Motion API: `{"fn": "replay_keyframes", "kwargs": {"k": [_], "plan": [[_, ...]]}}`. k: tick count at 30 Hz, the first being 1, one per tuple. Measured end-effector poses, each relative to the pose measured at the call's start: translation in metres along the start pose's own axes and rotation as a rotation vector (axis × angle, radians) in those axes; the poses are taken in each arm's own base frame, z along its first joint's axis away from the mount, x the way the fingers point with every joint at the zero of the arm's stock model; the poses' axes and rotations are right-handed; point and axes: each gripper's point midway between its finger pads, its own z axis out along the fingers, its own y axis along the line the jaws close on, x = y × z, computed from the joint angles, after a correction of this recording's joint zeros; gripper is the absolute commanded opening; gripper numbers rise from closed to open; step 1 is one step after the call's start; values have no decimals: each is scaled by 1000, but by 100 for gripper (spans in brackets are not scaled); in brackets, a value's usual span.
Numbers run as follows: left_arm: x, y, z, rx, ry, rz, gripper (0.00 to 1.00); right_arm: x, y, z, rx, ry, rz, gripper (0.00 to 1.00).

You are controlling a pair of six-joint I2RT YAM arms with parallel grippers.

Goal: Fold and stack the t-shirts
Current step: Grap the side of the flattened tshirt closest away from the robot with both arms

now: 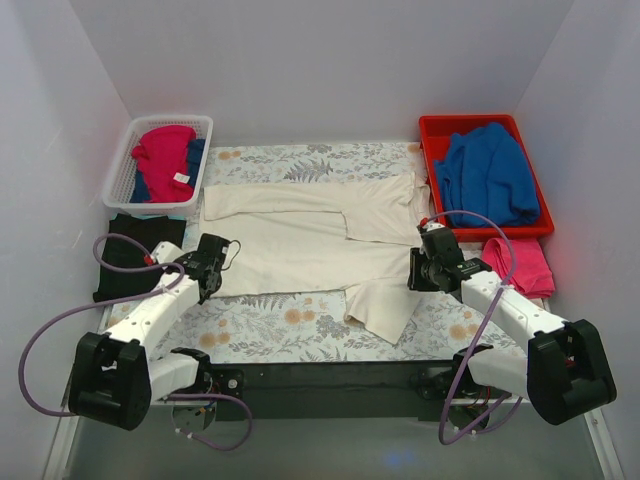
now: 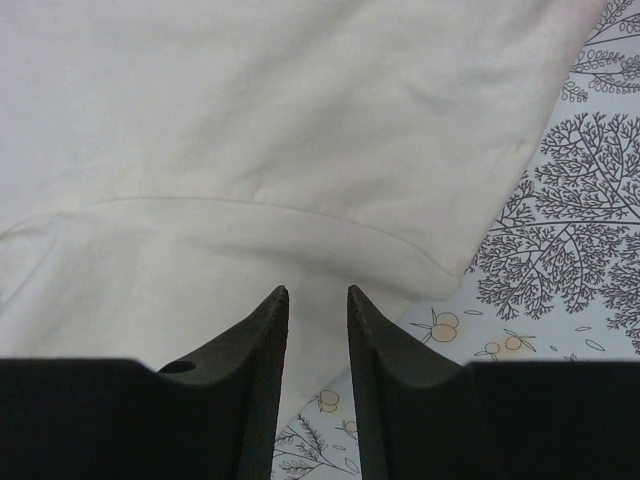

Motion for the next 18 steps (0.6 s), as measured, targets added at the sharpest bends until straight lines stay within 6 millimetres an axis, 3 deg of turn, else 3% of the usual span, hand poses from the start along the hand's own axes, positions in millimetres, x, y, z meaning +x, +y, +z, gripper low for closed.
{"fn": "replay_keyframes", "kwargs": {"k": [14, 18], "plan": [[30, 25, 17, -123, 65, 9, 32, -1, 5, 3, -27, -2, -1, 36], [31, 25, 20, -139, 58, 16, 33, 1, 4, 3, -27, 2, -1, 36]]}}
